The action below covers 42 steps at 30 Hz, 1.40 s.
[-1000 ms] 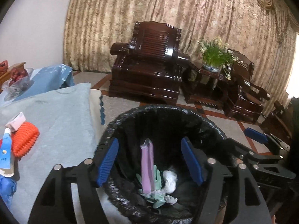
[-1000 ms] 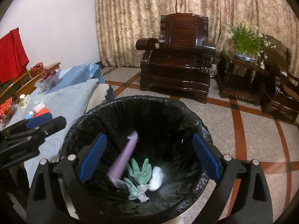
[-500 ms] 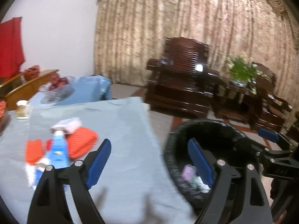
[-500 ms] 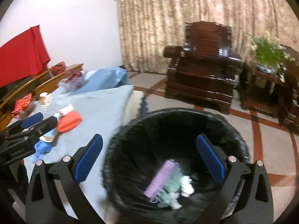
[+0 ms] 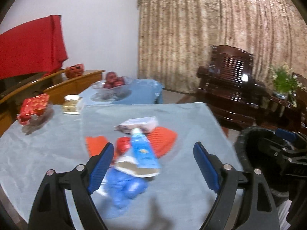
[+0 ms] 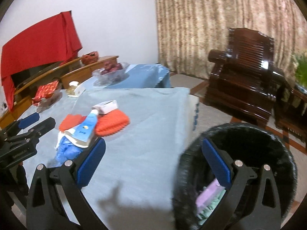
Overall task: Collect trash
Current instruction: 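Move both tools back over the table toward the remaining items, then grasp the blue shoe covers with the left tool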
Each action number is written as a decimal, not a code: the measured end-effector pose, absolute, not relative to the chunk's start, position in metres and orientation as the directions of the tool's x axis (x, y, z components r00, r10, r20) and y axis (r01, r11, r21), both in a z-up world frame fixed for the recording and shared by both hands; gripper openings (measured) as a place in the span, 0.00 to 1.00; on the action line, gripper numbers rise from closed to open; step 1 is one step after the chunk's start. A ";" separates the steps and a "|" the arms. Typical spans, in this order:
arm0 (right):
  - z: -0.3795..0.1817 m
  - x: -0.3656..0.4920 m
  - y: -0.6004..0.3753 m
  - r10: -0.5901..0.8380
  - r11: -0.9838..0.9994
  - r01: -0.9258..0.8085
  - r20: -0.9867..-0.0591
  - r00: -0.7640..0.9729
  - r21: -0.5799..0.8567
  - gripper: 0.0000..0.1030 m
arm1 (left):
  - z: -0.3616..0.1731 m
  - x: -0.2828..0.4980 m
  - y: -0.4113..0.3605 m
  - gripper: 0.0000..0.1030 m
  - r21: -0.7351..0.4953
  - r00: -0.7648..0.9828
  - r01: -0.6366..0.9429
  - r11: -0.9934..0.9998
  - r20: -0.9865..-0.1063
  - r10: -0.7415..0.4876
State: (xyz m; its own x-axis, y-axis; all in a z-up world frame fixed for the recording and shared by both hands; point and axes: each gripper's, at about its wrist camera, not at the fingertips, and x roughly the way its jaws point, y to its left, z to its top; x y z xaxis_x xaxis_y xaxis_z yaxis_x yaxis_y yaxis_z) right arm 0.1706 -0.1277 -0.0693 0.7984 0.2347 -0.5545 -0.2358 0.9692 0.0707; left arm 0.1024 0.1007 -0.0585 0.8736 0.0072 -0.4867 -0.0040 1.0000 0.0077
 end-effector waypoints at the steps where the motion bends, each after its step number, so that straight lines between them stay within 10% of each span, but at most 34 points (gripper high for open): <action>1: -0.070 0.173 -0.122 0.242 0.967 -0.244 -0.557 0.795 0.071 0.95 | -0.061 0.102 0.110 0.81 0.016 0.872 -0.022 1.000 -0.489 0.027; 42: -0.145 0.219 -0.042 0.258 0.952 -0.302 -0.667 0.699 0.051 0.94 | -0.162 0.137 0.167 0.64 -0.046 0.738 -0.056 0.997 -0.674 0.011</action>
